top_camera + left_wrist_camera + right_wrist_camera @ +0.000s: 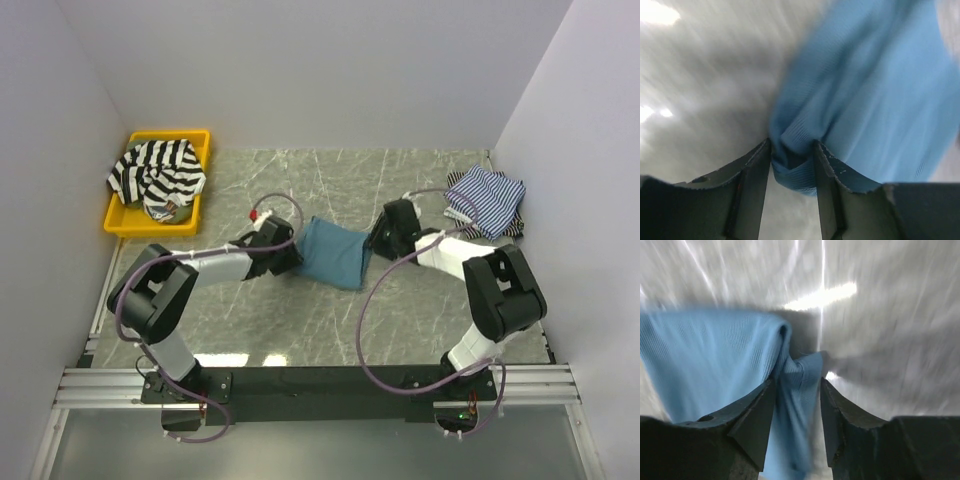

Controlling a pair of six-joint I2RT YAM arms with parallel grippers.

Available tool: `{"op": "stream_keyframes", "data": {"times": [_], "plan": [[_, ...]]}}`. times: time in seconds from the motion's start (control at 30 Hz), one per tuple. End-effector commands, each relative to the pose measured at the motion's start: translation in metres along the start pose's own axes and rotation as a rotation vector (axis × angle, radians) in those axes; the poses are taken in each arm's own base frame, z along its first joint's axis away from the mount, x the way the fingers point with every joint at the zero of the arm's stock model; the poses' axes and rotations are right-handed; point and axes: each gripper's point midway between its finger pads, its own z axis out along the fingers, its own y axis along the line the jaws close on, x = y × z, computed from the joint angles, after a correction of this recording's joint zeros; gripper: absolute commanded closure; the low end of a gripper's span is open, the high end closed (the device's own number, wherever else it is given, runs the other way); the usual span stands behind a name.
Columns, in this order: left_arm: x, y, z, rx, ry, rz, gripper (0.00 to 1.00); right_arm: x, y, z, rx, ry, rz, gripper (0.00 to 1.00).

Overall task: Fold and stack the tank tops
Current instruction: Fold the tank top, then neatly place the folded tank top to the corner

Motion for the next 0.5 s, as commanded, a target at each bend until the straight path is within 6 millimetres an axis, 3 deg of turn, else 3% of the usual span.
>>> {"op": "stream_keyframes", "data": {"times": [0.0,0.03,0.1,0.13,0.2,0.27,0.3,0.33,0.4,0.47], "plan": [[0.047,-0.015,-0.019,0.073,0.083,0.015,0.55,-0.044,0.012,-0.006,-0.022,-0.071,-0.015,0.50],[0.060,-0.008,-0.022,0.065,0.105,-0.003,0.55,-0.047,0.010,-0.010,-0.016,-0.074,-0.020,0.48],[0.071,-0.017,-0.030,0.118,0.114,-0.003,0.56,-0.056,0.012,-0.024,-0.025,-0.116,-0.021,0.45],[0.076,-0.011,-0.032,0.112,0.120,-0.012,0.56,-0.050,0.006,-0.027,-0.017,-0.109,-0.018,0.43],[0.076,-0.012,-0.038,0.133,0.114,-0.016,0.56,-0.051,0.008,-0.044,-0.049,-0.145,-0.003,0.42],[0.075,-0.012,-0.042,0.142,0.110,-0.004,0.56,-0.033,-0.003,-0.057,-0.071,-0.152,0.039,0.40],[0.074,-0.016,-0.043,0.154,0.107,0.006,0.56,-0.024,0.003,-0.061,-0.113,-0.155,0.046,0.39],[0.074,-0.019,-0.045,0.169,0.116,0.010,0.58,-0.003,-0.009,-0.059,-0.105,-0.128,0.053,0.39],[0.076,-0.029,-0.047,0.202,0.130,0.016,0.60,0.021,0.002,-0.068,-0.147,-0.107,0.064,0.38],[0.081,-0.040,-0.051,0.232,0.150,0.030,0.63,0.042,-0.001,-0.068,-0.131,-0.095,0.084,0.38]]}}
